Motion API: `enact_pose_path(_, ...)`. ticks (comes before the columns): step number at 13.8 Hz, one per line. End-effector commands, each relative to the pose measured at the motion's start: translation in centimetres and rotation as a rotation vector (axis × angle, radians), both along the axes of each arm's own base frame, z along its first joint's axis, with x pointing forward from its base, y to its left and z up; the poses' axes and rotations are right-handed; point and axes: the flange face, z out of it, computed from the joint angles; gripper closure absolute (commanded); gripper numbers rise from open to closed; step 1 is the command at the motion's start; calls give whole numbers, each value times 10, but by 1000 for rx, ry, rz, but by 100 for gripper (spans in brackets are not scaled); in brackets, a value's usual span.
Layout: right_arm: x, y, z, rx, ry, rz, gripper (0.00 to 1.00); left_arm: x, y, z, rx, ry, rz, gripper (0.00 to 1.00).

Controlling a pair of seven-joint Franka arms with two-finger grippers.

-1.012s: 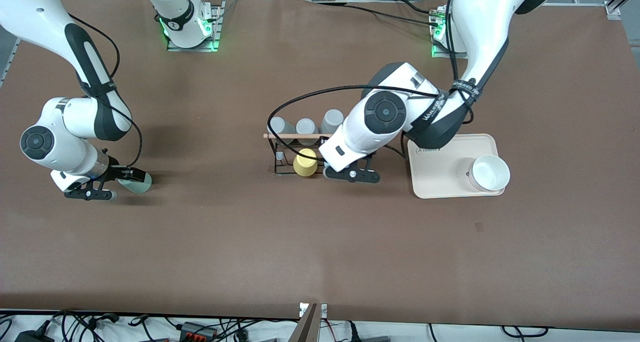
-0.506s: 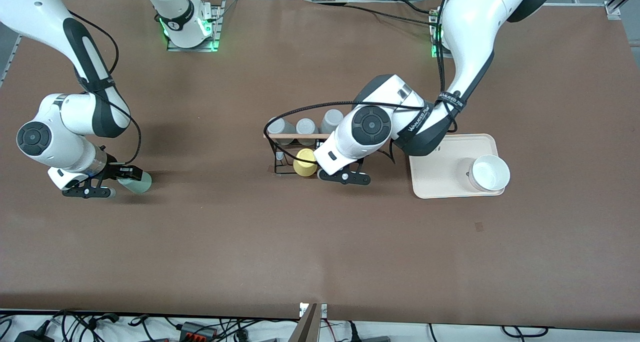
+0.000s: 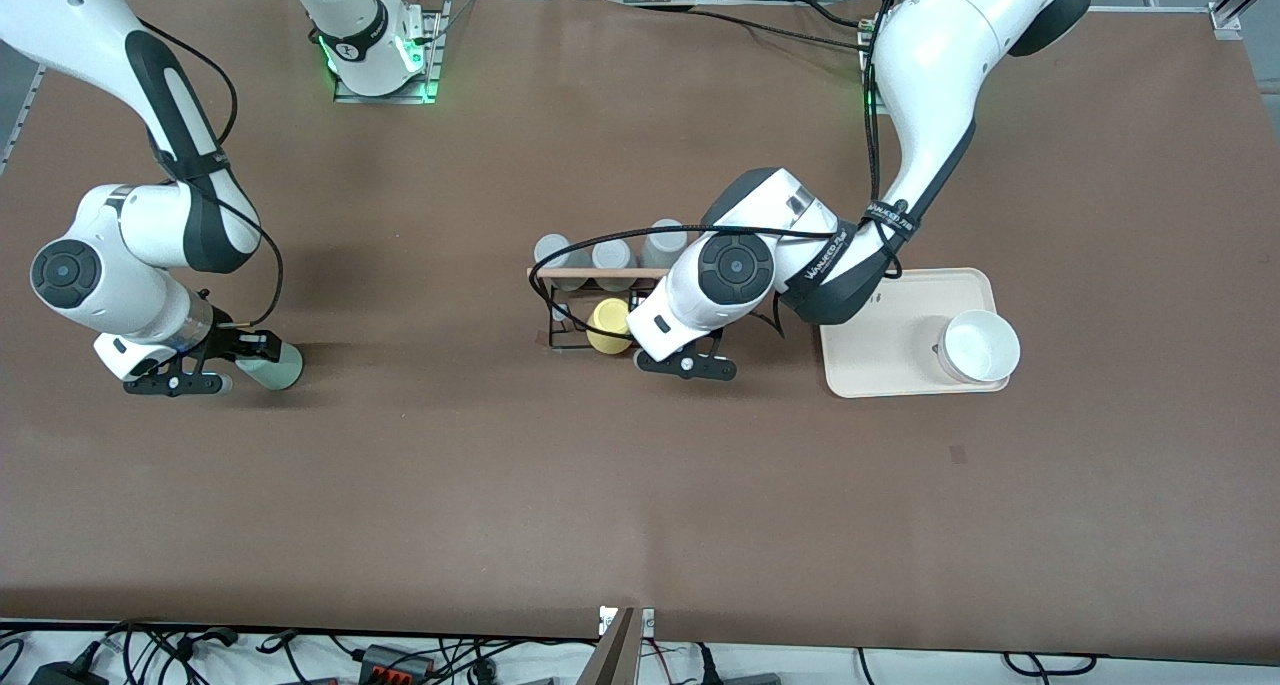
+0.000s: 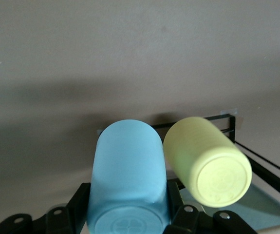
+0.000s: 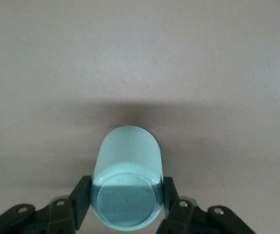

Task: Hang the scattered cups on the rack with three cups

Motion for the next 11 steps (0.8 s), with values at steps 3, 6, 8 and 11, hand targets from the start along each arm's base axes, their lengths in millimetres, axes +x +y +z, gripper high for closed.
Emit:
enact_pose_path(3, 22, 69, 77, 11, 18, 99, 75, 23, 32, 39, 4, -73, 69, 0)
enact_pose_path(6, 32, 115, 115, 34, 59, 133, 75, 62, 142, 98, 52, -57, 189, 0)
enact_pose_path(8, 31, 158, 141, 75, 75, 68, 75, 61, 200, 142, 118, -27, 241, 0)
enact_pose_path(11, 28, 229, 161, 71, 96, -25, 75, 43, 270, 213, 184, -14, 277, 0)
